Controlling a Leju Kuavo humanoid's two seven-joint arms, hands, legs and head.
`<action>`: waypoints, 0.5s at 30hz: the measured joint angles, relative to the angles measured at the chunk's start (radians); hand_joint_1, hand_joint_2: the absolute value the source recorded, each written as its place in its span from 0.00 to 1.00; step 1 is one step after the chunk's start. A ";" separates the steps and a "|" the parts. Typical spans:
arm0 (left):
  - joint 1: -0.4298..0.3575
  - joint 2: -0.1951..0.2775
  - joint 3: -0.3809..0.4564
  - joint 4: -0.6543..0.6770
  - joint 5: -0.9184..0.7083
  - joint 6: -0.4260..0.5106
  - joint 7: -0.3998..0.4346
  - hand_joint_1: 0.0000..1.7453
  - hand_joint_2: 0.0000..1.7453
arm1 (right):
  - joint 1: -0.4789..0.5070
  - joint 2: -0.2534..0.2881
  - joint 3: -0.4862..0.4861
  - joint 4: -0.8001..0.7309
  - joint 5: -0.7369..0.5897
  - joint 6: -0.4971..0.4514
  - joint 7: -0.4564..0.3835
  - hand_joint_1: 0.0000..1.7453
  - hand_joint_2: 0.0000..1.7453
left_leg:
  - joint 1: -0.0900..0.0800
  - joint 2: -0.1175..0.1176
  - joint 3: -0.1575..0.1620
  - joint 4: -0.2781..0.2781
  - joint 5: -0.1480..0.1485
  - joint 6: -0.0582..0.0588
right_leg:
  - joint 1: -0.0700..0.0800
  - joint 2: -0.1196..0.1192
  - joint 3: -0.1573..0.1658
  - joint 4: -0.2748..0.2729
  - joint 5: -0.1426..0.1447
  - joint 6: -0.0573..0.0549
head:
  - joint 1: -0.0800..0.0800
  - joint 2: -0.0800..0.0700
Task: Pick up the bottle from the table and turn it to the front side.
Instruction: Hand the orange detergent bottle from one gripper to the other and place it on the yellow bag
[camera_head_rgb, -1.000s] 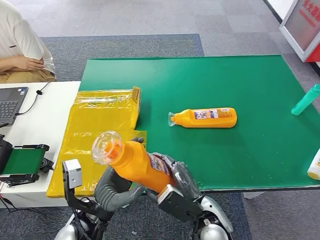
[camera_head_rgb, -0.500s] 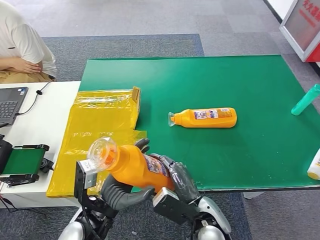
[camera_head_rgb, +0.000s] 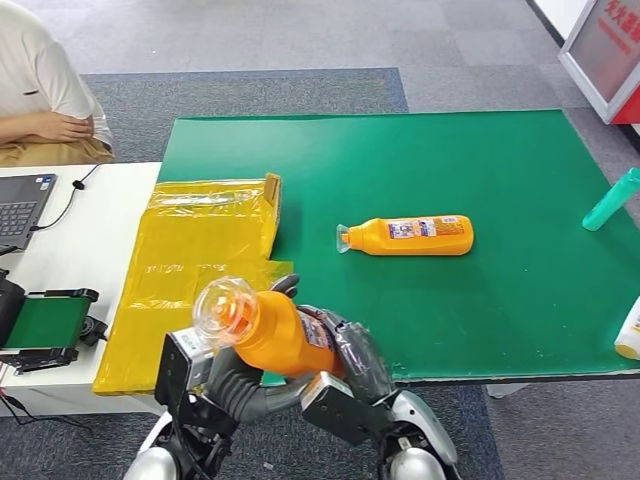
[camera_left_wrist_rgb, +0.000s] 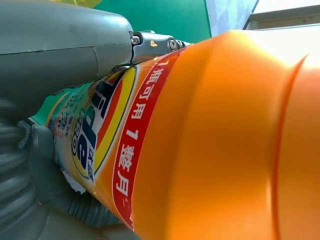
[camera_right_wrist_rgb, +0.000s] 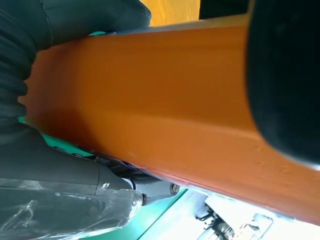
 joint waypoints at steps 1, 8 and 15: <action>0.002 0.000 0.002 0.000 0.003 0.000 -0.003 0.35 1.00 | -0.003 0.000 0.002 0.005 0.000 0.000 0.000 1.00 1.00 | 0.000 0.000 0.000 0.000 0.000 0.000 | 0.000 0.000 0.000 0.000 0.000 0.000 | 0.000 0.000; 0.015 0.004 0.013 0.000 0.015 -0.002 -0.008 1.00 1.00 | -0.020 0.000 0.014 0.042 -0.002 -0.015 -0.004 1.00 1.00 | 0.000 0.000 0.000 0.000 0.000 0.000 | 0.000 0.000 0.000 0.000 0.000 0.000 | 0.000 0.000; 0.019 0.009 0.024 0.000 0.010 0.000 -0.015 1.00 1.00 | -0.021 0.000 0.017 0.056 -0.004 -0.021 -0.006 1.00 1.00 | 0.000 0.000 0.000 0.000 0.000 0.000 | 0.000 0.000 0.000 0.000 0.000 0.000 | 0.000 0.000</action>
